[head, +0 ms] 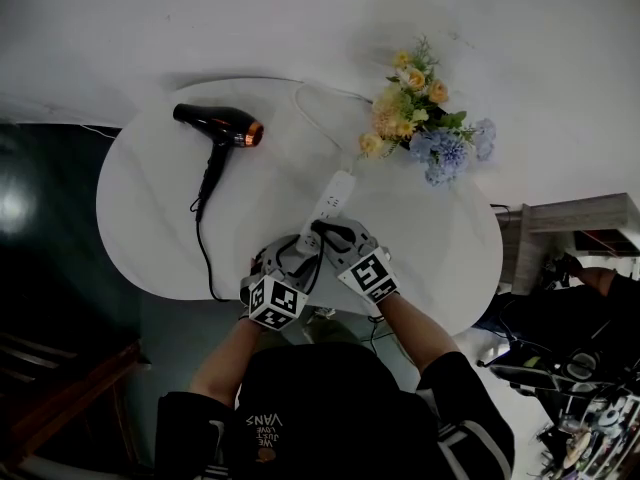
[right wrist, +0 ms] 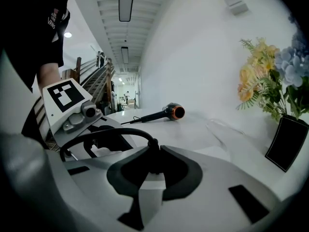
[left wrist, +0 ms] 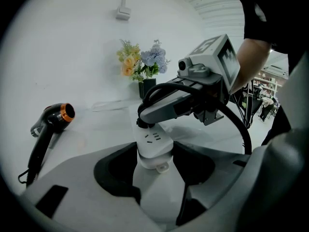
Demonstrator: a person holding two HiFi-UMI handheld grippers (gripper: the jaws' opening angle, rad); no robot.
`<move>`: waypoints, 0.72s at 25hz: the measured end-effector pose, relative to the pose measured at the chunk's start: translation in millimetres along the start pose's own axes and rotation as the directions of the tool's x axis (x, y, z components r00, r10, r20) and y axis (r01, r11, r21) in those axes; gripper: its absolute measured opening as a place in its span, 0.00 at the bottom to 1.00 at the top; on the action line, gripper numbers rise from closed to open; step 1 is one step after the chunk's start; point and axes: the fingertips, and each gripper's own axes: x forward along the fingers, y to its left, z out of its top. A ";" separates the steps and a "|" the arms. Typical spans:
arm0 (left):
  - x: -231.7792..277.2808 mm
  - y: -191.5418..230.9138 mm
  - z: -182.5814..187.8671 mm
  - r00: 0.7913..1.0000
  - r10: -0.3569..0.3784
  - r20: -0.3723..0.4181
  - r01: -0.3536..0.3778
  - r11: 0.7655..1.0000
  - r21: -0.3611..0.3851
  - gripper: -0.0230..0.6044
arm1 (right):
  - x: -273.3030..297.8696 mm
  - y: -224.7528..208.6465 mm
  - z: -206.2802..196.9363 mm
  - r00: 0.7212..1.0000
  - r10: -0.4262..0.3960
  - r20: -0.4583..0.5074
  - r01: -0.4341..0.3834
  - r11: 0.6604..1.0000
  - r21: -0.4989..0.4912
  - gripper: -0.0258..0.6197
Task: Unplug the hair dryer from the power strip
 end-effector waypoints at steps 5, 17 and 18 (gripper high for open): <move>-0.7 0.1 0.2 1.000 -0.002 -0.003 0.002 1.000 0.000 0.44 | -0.2 -3.2 1.7 1.000 0.007 0.013 -0.007 0.998 0.070 0.15; -0.1 1.2 0.2 1.000 -0.006 -0.007 0.005 1.000 -0.008 0.44 | -12.0 -5.7 10.2 0.999 -0.036 0.028 0.034 0.996 0.077 0.15; -0.2 1.4 0.0 1.000 -0.006 -0.008 0.006 1.000 -0.010 0.44 | -13.2 -5.5 10.8 0.999 -0.045 0.031 0.042 0.996 0.083 0.15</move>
